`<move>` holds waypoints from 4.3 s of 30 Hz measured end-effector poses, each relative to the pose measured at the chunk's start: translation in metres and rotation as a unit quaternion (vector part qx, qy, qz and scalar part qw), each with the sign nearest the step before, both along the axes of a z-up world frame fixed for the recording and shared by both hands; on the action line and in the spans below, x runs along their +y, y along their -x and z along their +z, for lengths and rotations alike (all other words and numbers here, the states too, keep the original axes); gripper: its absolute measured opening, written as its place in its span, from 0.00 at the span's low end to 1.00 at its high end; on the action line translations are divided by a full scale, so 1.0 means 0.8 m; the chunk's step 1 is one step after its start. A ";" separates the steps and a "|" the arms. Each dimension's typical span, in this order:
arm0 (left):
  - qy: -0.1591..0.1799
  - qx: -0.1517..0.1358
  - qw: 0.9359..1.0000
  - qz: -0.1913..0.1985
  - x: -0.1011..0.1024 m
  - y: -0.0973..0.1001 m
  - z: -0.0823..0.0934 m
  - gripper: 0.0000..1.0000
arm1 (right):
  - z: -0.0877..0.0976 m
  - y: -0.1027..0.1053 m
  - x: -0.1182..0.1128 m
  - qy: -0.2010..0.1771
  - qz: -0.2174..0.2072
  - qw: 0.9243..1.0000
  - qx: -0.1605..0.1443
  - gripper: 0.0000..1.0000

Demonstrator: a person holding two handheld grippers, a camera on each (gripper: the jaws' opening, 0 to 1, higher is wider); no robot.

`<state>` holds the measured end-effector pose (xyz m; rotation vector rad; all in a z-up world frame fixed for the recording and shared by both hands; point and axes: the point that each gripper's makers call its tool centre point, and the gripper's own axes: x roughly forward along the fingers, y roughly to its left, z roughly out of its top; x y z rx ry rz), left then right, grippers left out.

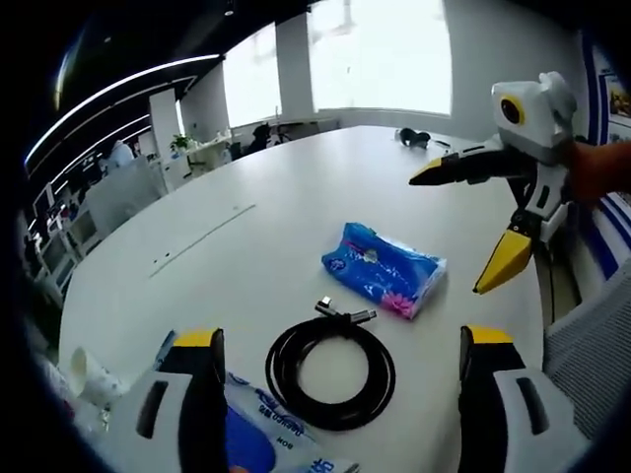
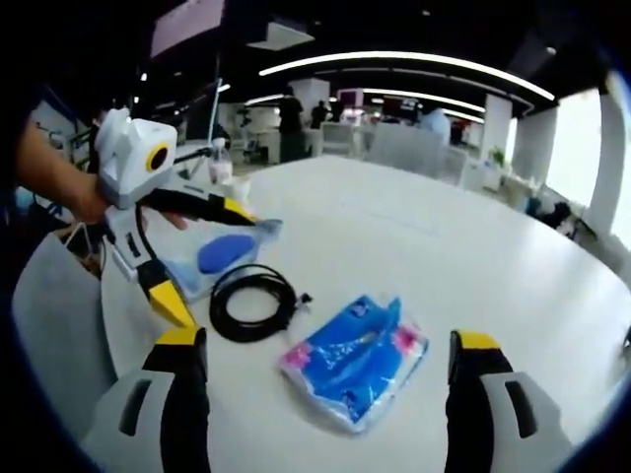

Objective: Arrange the tabletop items into an orderly group along one side of the table until the central work area is clear of visible clutter.

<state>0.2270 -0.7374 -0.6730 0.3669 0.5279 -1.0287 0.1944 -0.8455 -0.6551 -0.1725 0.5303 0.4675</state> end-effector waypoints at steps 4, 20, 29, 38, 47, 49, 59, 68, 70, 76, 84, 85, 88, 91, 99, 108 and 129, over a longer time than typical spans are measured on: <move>0.001 -0.002 1.000 0.003 0.005 0.001 0.003 0.99 | 0.000 0.001 0.006 -0.008 0.004 1.000 0.007 1.00; 0.000 -0.006 1.000 0.024 0.035 -0.001 0.007 0.98 | 0.008 -0.007 0.022 -0.010 0.017 1.000 0.005 0.97; -0.003 0.001 1.000 0.023 0.044 0.004 0.002 0.94 | 0.008 -0.010 0.031 -0.005 0.026 1.000 0.003 0.91; -0.001 0.008 1.000 0.024 0.046 0.006 -0.001 0.87 | 0.012 -0.014 0.038 -0.020 0.029 0.999 0.000 0.87; -0.005 -0.003 1.000 0.027 0.051 0.005 -0.001 0.76 | 0.012 -0.015 0.051 -0.017 0.042 0.999 0.001 0.80; -0.006 -0.002 1.000 0.027 0.052 0.005 -0.002 0.74 | 0.012 -0.017 0.051 -0.011 0.042 0.999 -0.002 0.79; -0.011 -0.001 0.999 0.030 0.056 0.006 -0.007 0.67 | 0.007 -0.020 0.059 -0.008 0.053 0.999 0.006 0.71; -0.018 0.007 0.999 0.034 0.057 0.007 -0.016 0.62 | 0.001 -0.020 0.066 -0.015 0.054 0.998 0.015 0.67; -0.016 0.009 0.999 0.033 0.056 0.009 -0.017 0.61 | -0.001 -0.019 0.068 -0.014 0.057 0.998 0.017 0.62; -0.018 0.017 0.999 0.035 0.057 0.011 -0.024 0.57 | -0.012 -0.017 0.074 -0.007 0.065 0.997 0.029 0.54; -0.018 0.026 0.999 0.040 0.060 0.009 -0.030 0.52 | -0.023 -0.019 0.081 -0.014 0.070 0.996 0.048 0.41; -0.019 0.027 0.999 0.042 0.061 0.007 -0.032 0.51 | -0.025 -0.019 0.081 -0.014 0.069 0.996 0.050 0.40; -0.014 0.034 0.998 0.046 0.061 0.005 -0.033 0.50 | -0.029 -0.019 0.082 -0.016 0.071 0.996 0.060 0.36; -0.009 0.040 0.998 0.051 0.061 0.002 -0.033 0.48 | -0.033 -0.021 0.081 -0.016 0.070 0.995 0.065 0.32; -0.012 0.048 0.997 0.052 0.058 -0.002 -0.041 0.45 | -0.040 -0.026 0.082 -0.030 0.061 0.995 0.078 0.27; -0.009 0.050 0.997 0.056 0.052 -0.009 -0.043 0.43 | -0.043 -0.037 0.087 -0.061 0.041 0.994 0.086 0.26; -0.028 0.063 0.995 0.067 0.049 -0.022 -0.065 0.35 | -0.082 -0.049 0.100 -0.055 0.024 0.991 0.123 0.27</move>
